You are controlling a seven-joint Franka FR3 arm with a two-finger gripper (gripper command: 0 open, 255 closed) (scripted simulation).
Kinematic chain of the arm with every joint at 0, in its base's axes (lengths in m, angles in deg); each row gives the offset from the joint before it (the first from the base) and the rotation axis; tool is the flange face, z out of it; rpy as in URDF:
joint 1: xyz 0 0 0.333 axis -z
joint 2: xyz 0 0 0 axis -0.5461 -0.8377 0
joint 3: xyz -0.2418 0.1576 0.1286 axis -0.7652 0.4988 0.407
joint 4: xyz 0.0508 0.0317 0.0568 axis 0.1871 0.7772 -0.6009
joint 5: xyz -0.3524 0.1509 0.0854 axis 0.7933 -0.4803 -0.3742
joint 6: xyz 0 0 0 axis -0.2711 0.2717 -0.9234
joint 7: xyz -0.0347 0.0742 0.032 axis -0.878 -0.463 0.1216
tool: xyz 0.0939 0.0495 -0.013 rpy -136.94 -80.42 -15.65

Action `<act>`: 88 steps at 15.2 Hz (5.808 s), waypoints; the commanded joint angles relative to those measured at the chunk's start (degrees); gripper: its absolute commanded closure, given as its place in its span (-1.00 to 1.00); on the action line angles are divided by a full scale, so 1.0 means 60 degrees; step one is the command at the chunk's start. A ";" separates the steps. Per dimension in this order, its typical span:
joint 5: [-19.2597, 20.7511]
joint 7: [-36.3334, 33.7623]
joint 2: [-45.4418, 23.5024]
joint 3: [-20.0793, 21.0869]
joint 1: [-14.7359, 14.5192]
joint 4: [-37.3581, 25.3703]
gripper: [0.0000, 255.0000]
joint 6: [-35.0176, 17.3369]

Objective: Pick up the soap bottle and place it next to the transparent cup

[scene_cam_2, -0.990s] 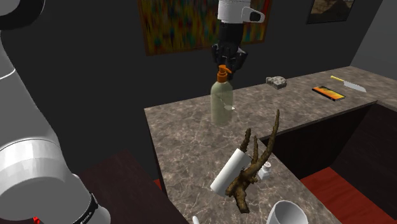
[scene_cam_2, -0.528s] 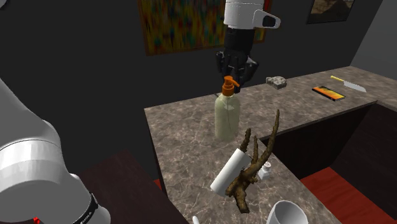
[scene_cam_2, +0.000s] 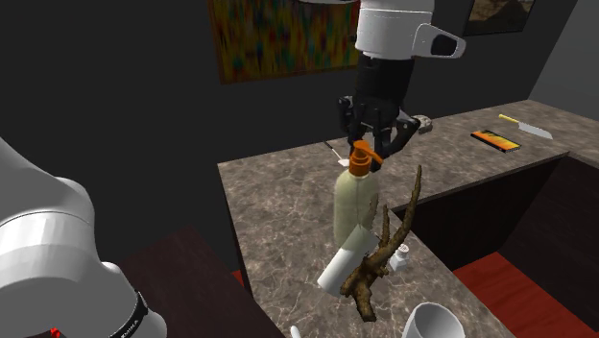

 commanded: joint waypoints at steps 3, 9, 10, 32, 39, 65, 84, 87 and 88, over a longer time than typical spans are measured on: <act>0.0210 0.0915 0.0208 -0.0555 0.0410 0.0212 1.00 -0.0072; 0.0454 0.2276 0.0233 -0.1406 0.0981 0.0167 1.00 -0.0110; 0.0480 0.2513 0.0200 -0.1554 0.1074 0.0122 1.00 -0.0117; 0.0466 0.3975 -0.0490 -0.2611 0.1678 0.1452 1.00 -0.2208; 0.0359 0.4039 -0.0795 -0.2692 0.1695 0.2083 1.00 -0.3113; -0.0908 0.4874 -0.2940 -0.2758 0.1811 0.3557 1.00 -0.6466; -0.1597 0.5327 -0.3809 -0.2543 0.1970 0.3710 -1.00 -0.7366; -0.1363 0.5161 -0.3522 -0.2634 0.1892 0.3658 -1.00 -0.7065; -0.1144 0.5006 -0.3245 -0.2710 0.1824 0.3592 -1.00 -0.6760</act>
